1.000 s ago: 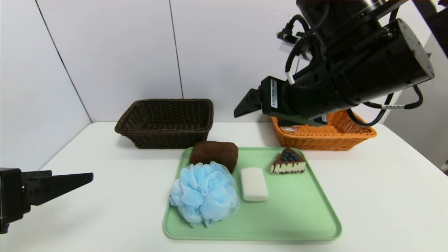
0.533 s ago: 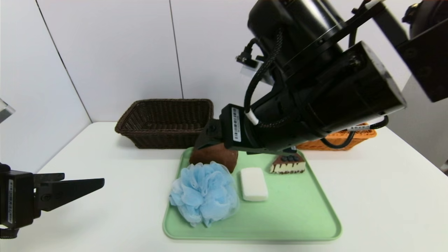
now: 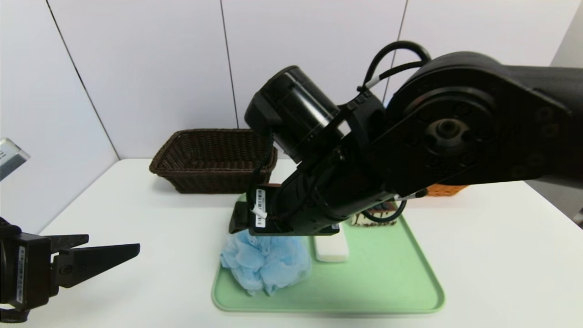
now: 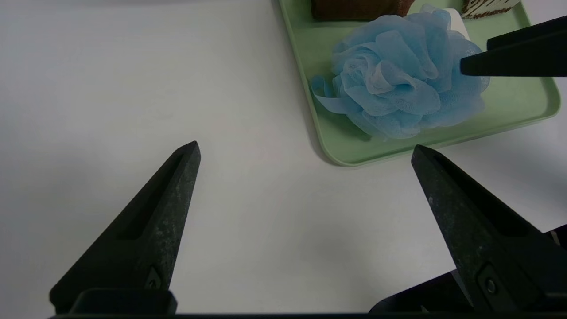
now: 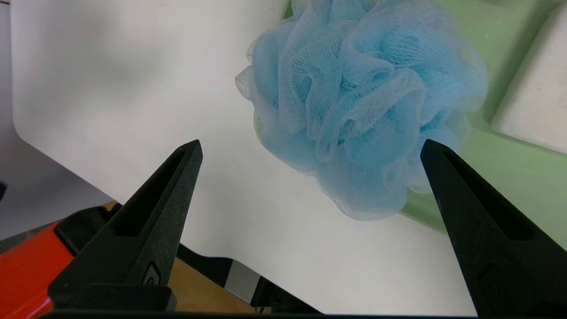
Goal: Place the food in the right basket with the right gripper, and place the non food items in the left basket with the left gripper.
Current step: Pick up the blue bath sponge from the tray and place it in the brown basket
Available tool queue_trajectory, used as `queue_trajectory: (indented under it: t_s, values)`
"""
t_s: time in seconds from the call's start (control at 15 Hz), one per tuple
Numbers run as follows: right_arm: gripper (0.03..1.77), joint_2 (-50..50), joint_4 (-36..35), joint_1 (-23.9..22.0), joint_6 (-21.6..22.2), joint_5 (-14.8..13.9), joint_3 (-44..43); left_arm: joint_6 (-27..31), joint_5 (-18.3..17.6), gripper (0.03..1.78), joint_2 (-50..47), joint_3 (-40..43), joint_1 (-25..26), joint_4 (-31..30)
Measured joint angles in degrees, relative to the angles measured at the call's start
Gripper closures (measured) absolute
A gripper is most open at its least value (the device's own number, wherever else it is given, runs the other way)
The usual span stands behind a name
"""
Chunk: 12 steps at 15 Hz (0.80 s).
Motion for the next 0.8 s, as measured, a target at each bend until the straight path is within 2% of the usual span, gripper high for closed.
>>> queue_trajectory:
  t_s: [0.53, 0.8]
  values:
    - [0.1, 9.16, -3.5, 0.05, 0.49, -2.61, 0.04, -0.22, -0.09, 0.12, -1.96, 2.15, -0.44, 0.09]
    - [0.1, 12.24, -3.5, -0.24, 1.12, -2.52, 0.06, -0.15, -0.17, 0.12, -2.84, 2.39, -0.46, 0.22]
